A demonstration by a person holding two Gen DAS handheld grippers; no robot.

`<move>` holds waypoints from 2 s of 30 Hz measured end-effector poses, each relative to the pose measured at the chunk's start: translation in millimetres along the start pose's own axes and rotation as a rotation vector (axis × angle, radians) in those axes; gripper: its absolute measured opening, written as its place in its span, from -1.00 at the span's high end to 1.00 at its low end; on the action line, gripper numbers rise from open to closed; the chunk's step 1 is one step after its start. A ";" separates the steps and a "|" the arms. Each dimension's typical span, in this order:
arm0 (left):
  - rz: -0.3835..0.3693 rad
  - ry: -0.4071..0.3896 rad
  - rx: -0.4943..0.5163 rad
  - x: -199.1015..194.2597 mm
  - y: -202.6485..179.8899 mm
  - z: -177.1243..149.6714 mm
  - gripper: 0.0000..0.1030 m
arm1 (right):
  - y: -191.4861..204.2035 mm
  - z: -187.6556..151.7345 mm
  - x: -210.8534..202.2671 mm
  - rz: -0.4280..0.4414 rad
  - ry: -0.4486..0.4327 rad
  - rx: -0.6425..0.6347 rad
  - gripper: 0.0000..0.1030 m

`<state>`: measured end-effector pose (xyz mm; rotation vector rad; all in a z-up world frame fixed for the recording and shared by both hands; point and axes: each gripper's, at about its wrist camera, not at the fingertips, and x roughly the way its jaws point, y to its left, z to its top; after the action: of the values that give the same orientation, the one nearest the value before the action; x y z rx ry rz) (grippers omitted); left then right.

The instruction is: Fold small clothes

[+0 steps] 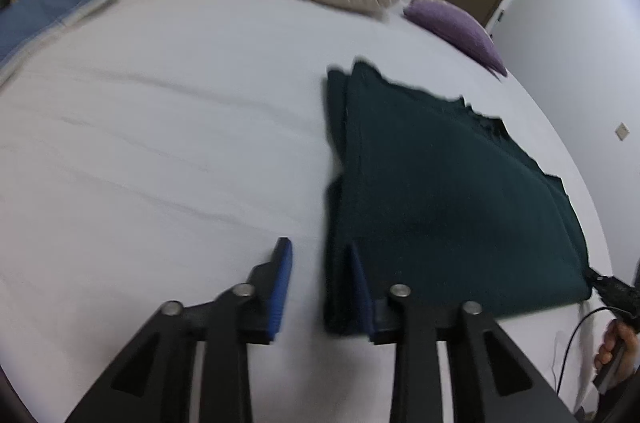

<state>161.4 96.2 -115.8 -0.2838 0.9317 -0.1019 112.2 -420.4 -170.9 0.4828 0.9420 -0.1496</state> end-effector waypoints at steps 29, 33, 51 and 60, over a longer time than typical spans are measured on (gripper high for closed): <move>-0.084 -0.048 0.194 146.9 -96.4 109.1 0.28 | 1.5 119.4 139.6 0.454 -0.095 0.351 1.00; -0.068 -0.034 0.161 138.7 -95.6 111.2 0.40 | -36.9 131.1 128.4 0.363 -0.162 0.458 0.96; -0.025 -0.006 0.220 42.6 -72.2 -7.4 -0.20 | 114.9 -36.8 86.4 0.633 0.207 0.082 0.90; 0.030 0.020 0.260 45.2 -69.8 -12.5 -0.20 | -46.8 -4.6 14.3 0.343 -0.105 0.425 0.74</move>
<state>180.7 17.5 -138.0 -0.0281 0.9310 -0.1961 101.8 -458.4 -200.2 1.0118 0.7103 -0.0617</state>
